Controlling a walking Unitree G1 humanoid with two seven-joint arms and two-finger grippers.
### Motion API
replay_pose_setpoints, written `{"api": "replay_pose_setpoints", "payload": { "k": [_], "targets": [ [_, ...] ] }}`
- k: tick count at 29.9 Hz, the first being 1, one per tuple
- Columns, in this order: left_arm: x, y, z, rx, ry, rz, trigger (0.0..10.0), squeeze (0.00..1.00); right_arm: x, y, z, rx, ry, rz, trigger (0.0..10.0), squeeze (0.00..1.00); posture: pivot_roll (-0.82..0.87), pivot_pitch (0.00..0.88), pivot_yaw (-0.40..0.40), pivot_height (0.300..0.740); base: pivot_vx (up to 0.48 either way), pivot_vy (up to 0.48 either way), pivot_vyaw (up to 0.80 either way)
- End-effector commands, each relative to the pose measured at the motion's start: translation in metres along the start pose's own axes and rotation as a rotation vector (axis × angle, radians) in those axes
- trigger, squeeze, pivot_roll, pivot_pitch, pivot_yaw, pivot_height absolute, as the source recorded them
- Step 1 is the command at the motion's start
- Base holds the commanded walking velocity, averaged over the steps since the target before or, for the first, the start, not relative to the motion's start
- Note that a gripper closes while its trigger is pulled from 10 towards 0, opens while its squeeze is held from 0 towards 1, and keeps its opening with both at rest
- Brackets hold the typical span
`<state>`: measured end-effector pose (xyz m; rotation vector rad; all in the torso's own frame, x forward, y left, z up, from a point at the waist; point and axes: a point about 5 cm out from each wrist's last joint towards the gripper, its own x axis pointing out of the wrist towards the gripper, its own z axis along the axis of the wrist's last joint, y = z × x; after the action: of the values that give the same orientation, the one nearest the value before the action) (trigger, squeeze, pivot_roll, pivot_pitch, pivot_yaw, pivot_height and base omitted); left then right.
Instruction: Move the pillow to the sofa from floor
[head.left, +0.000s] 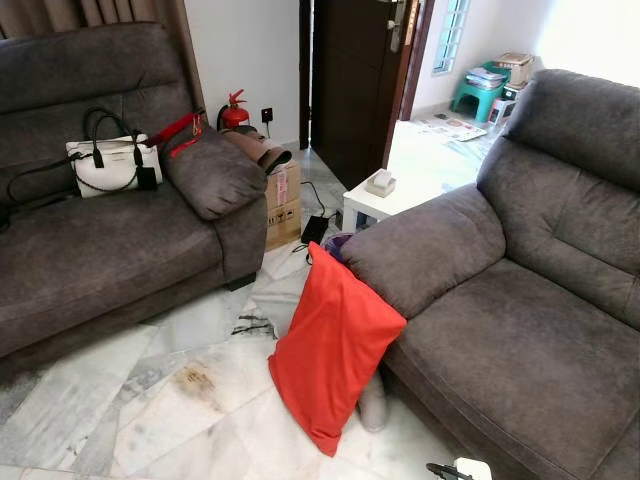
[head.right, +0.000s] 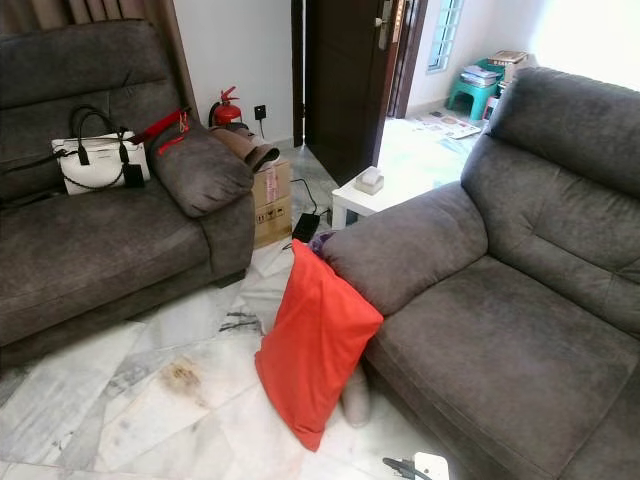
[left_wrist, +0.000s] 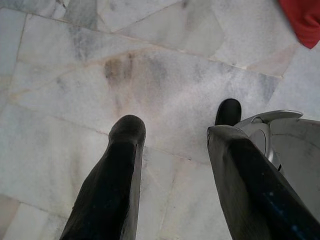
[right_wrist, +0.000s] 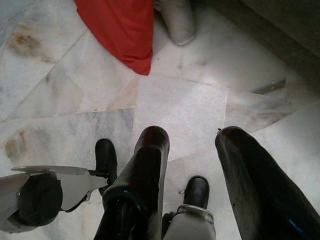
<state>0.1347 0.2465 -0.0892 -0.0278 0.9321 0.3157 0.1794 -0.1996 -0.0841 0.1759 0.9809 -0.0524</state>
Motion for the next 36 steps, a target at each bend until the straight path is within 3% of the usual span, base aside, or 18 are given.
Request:
{"api": "replay_pose_setpoints", "payload": {
  "k": [1,8,11,13,14,15,17,26,36],
  "targets": [
    [0.000,0.001,-0.001,-0.025,0.001,0.008,10.0,0.00,0.000,-0.002,0.000,0.007,0.000,-0.003,10.0,0.00,0.18,0.000,-0.003,0.740,0.000,0.000,0.00],
    [0.000,0.001,-0.001,-0.042,0.006,-0.002,10.0,0.00,-0.001,-0.006,-0.001,0.033,-0.002,-0.012,10.0,0.00,0.18,0.000,0.003,0.740,0.000,0.000,0.00],
    [0.000,0.001,-0.001,-0.041,0.008,-0.005,10.0,0.00,-0.002,-0.008,0.001,-0.017,-0.002,-0.014,10.0,0.00,0.18,0.000,0.006,0.740,0.000,0.000,0.00],
    [0.000,0.001,-0.001,-0.030,0.009,-0.009,10.0,0.00,-0.005,-0.025,0.010,0.010,-0.063,-0.146,10.0,0.00,0.17,0.000,0.017,0.740,0.000,0.000,0.00],
    [0.000,0.001,-0.001,-0.030,0.009,-0.009,10.0,0.00,-0.005,-0.025,0.010,0.010,-0.063,-0.146,10.0,0.00,0.17,0.000,0.017,0.740,0.000,0.000,0.00],
    [0.000,0.001,-0.001,-0.026,0.009,-0.011,10.0,0.00,-0.007,-0.035,0.017,0.065,-0.107,-0.230,10.0,0.00,0.17,0.000,0.021,0.740,0.000,0.000,0.00],
    [0.000,0.001,-0.001,-0.024,0.008,-0.011,10.0,0.00,-0.010,-0.045,0.024,0.059,-0.142,-0.281,10.0,0.00,0.16,0.000,0.022,0.740,0.000,0.000,0.00],
    [0.000,0.002,0.000,-0.024,0.006,-0.012,10.0,0.00,-0.019,-0.059,0.025,0.027,-0.266,-0.224,10.0,0.00,0.15,0.000,0.038,0.740,0.000,0.000,0.00],
    [0.000,0.007,0.001,-0.010,0.010,-0.012,10.0,0.00,-0.024,-0.043,0.003,-0.091,-0.324,-0.085,10.0,0.00,0.16,0.005,0.051,0.740,0.000,0.000,0.00]
  ]
}}
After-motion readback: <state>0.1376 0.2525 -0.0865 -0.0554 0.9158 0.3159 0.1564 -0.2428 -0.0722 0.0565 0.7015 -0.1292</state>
